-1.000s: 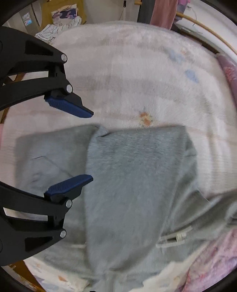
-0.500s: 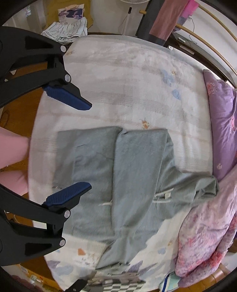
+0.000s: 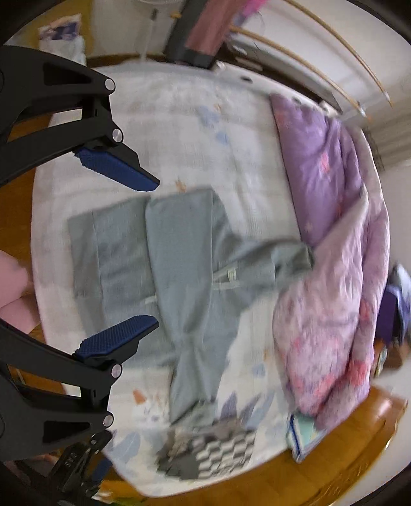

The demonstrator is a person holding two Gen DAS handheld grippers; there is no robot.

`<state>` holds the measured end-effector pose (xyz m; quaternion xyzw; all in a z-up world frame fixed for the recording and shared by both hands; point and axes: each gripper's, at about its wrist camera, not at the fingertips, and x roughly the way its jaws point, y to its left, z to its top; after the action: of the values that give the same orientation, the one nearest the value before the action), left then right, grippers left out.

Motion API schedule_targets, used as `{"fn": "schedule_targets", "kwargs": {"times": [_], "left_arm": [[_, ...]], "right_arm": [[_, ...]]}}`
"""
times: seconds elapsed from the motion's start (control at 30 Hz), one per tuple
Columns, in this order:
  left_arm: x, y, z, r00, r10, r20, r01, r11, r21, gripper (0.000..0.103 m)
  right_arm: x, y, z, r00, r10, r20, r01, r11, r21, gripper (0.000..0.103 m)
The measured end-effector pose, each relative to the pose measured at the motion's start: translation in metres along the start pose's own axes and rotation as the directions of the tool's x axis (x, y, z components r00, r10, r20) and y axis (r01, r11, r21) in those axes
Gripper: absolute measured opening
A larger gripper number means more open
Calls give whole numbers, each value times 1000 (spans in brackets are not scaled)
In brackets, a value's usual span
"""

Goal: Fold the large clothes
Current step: 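Move the right tool to the other sleeve cuff near the checkered garment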

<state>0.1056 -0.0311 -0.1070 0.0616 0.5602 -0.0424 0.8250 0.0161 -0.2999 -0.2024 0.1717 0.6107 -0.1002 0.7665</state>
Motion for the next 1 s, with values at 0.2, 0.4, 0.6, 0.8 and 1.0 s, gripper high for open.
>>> {"fn": "schedule_targets", "kwargs": {"times": [0.2,0.4,0.6,0.8,1.0], "left_arm": [[7,-58,-3,998,-66,-9,66,990,124,82],[36,-118,-13,994,-81,-73,94,974,204,82],[86,-172,-9,986,-79,-149,106,977,183,82],[150,-207,-1,976,-33,-214,60,991,122,82],[215,-215,7,964,-63,-257,67,998,7,82]], "right_arm": [[-26,-34,-10,999,-13,38,10,997,79,95],[-25,-89,-1,998,-19,55,9,984,177,95],[8,-140,36,996,50,70,-60,988,145,95],[75,-162,95,997,77,23,-75,992,-98,82],[162,-162,139,999,33,-35,-43,949,-313,59]]}}
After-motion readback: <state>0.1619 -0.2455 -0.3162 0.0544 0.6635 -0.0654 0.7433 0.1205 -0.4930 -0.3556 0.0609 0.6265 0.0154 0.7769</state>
